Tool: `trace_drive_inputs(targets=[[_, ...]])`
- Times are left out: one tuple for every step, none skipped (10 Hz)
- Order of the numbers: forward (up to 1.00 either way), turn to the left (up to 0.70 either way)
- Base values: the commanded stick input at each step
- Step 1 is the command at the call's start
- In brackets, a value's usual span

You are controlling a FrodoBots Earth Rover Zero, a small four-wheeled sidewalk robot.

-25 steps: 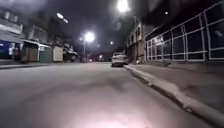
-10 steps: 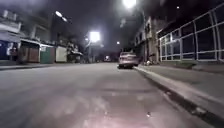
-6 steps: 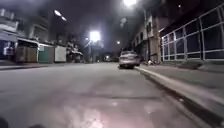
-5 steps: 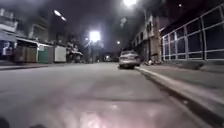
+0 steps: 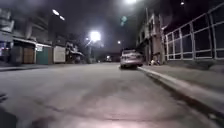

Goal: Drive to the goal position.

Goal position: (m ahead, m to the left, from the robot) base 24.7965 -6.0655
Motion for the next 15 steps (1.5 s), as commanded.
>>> trace_drive_inputs(targets=[[1.00,0.00],[1.00,0.00],[1.00,0.00],[1.00,0.00],[1.00,0.00],[1.00,0.00],[1.00,0.00],[1.00,0.00],[1.00,0.00],[1.00,0.00],[1.00,0.00],[1.00,0.00],[1.00,0.00],[1.00,0.00],[1.00,0.00]])
